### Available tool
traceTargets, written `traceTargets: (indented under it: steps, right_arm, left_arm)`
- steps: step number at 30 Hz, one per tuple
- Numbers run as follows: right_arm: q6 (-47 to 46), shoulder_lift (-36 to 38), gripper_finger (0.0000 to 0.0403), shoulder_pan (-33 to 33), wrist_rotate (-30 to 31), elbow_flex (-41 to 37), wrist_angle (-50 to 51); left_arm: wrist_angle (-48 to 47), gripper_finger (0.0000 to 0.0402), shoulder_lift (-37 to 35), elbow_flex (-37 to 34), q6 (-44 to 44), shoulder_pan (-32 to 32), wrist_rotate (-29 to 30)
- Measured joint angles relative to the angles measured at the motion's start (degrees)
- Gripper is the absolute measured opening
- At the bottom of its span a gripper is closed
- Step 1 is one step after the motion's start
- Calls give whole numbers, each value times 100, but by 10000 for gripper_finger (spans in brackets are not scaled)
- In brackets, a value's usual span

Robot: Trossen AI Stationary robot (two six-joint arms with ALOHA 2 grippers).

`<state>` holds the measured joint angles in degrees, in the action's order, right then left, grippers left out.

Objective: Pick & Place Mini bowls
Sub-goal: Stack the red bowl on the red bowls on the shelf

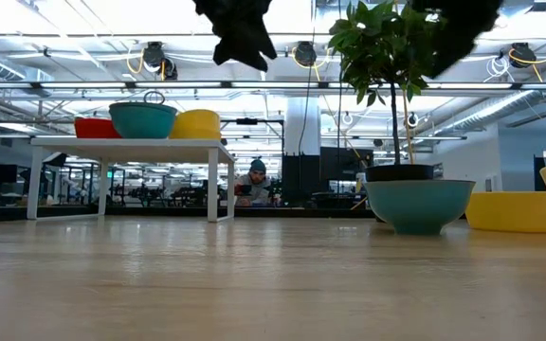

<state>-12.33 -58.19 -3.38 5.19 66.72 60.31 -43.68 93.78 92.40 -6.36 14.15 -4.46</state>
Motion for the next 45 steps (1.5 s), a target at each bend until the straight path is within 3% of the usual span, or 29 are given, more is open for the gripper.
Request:
traceTargets:
  steps: [6, 11, 13, 19, 22, 28, 37, 45]
  right_arm:
    - [-342, 34, 160, 139, -762, -198, 851]
    - [-1463, 37, 160, 680, -1761, -910, 688]
    - [-2026, 39, 160, 1043, -1899, -1249, 429]
    - [-3800, -41, 160, 2333, -1846, -1785, -1010]
    - [-4463, -238, 160, 2953, -1387, -1803, -1677]
    - [-5509, -1089, 160, 3866, -813, -1804, -1895]
    - [-6778, -2072, 160, 4404, -736, -1661, -2000]
    - [-6922, -2513, 159, 4437, -505, -1661, -2025]
  left_arm:
    - [-31, 168, -4, 0, -527, -373, 1]
    - [-284, 160, -4, 0, -615, -631, 2]
    - [-455, 157, -4, 0, -615, -714, -1]
    - [-1269, 156, -7, 0, -615, -917, 9]
    - [-1631, 156, -7, 0, -627, -1027, 6]
    - [-1798, 156, -7, 0, -597, -1216, 7]
    - [-1794, 156, -9, 0, -582, -1355, 6]
    - [-1779, 157, -9, 0, -600, -1355, 6]
